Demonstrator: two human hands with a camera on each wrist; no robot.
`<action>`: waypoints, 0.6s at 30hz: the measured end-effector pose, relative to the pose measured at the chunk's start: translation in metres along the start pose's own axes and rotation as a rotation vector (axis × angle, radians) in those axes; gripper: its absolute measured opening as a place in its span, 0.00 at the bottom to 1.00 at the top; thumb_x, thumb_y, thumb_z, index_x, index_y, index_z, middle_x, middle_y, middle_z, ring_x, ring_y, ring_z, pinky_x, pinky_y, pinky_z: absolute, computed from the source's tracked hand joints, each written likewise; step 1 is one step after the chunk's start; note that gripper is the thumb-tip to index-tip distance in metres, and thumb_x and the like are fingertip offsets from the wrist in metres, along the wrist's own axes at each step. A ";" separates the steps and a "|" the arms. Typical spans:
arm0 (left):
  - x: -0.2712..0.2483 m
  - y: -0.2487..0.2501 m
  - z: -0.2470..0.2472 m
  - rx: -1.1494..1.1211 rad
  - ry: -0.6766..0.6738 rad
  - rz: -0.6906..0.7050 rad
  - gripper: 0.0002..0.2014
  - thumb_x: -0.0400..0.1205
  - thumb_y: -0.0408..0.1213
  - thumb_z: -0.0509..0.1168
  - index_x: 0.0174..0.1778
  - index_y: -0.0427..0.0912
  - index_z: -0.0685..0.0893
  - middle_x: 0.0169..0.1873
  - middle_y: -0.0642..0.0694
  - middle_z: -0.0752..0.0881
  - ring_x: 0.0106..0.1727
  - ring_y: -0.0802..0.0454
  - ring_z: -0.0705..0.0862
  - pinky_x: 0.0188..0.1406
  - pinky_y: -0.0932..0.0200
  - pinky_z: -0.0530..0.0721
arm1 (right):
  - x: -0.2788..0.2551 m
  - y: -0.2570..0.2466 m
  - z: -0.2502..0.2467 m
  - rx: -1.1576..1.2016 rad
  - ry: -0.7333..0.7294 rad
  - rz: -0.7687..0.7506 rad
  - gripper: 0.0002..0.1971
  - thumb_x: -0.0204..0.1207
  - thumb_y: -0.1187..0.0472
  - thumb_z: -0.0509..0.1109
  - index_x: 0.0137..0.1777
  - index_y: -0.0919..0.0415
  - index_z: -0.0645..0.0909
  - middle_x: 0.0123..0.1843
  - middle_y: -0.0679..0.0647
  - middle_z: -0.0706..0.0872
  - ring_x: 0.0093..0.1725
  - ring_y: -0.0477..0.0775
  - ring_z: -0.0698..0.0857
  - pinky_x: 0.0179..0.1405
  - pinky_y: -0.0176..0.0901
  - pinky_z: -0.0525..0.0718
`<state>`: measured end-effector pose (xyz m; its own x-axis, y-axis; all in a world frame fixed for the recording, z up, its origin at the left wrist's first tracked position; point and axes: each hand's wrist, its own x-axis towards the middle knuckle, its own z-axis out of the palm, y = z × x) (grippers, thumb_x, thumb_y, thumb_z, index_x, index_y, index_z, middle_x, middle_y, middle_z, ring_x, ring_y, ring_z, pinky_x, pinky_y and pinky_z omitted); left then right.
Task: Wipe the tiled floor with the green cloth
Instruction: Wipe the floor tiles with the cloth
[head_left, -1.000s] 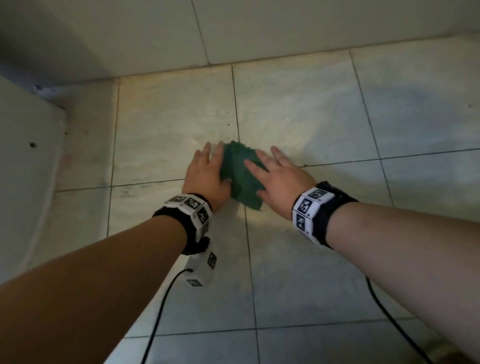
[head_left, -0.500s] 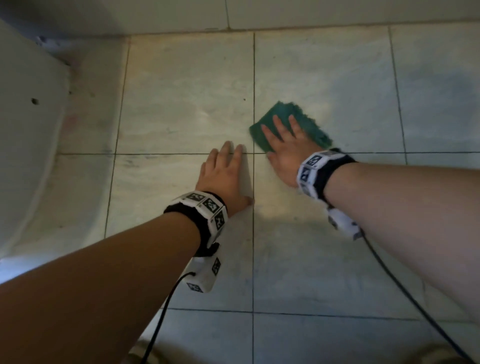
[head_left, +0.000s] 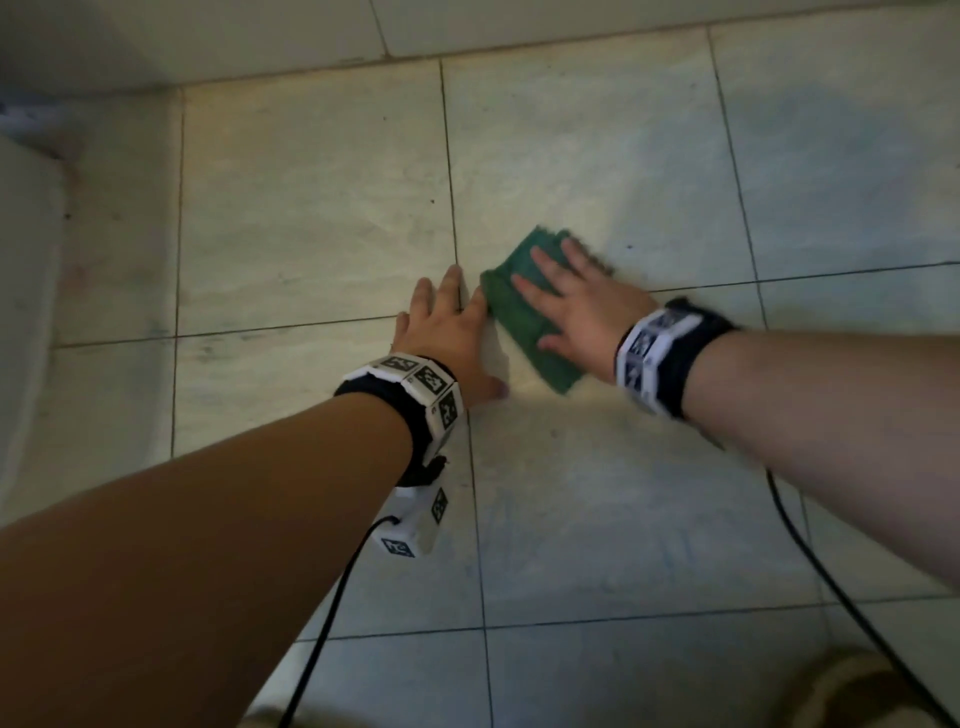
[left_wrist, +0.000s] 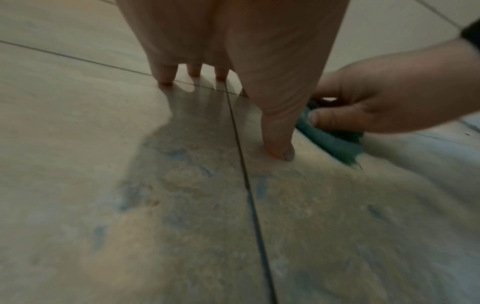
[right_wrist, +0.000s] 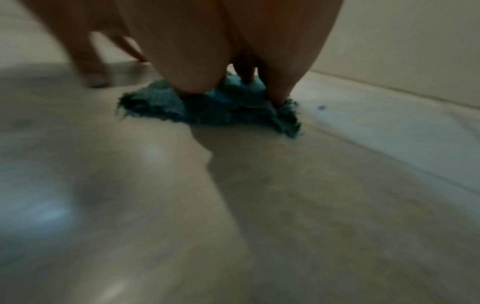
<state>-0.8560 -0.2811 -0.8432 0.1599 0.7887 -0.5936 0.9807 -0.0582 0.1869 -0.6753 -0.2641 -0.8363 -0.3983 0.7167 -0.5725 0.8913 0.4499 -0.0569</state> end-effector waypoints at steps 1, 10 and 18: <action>0.000 0.000 0.000 -0.005 -0.003 -0.005 0.59 0.69 0.60 0.77 0.87 0.57 0.42 0.86 0.49 0.37 0.86 0.38 0.38 0.85 0.37 0.49 | -0.005 -0.013 0.006 0.007 0.001 -0.008 0.38 0.88 0.42 0.56 0.88 0.48 0.37 0.89 0.55 0.34 0.86 0.68 0.34 0.85 0.57 0.46; -0.005 0.001 -0.003 -0.025 -0.008 0.000 0.57 0.71 0.57 0.77 0.86 0.59 0.44 0.86 0.51 0.37 0.86 0.40 0.38 0.84 0.37 0.49 | -0.020 0.039 0.040 0.110 0.103 0.311 0.34 0.90 0.45 0.44 0.88 0.59 0.34 0.88 0.65 0.34 0.86 0.72 0.35 0.84 0.62 0.34; -0.003 0.001 0.001 -0.030 -0.014 -0.017 0.57 0.71 0.57 0.78 0.86 0.59 0.43 0.86 0.51 0.35 0.86 0.40 0.36 0.84 0.36 0.50 | -0.044 0.095 0.065 0.407 0.120 0.851 0.35 0.89 0.45 0.44 0.88 0.58 0.35 0.89 0.63 0.36 0.86 0.71 0.38 0.85 0.63 0.37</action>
<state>-0.8553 -0.2840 -0.8425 0.1454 0.7806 -0.6079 0.9794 -0.0267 0.2000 -0.5590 -0.2876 -0.8690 0.4204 0.7781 -0.4667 0.8904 -0.4527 0.0472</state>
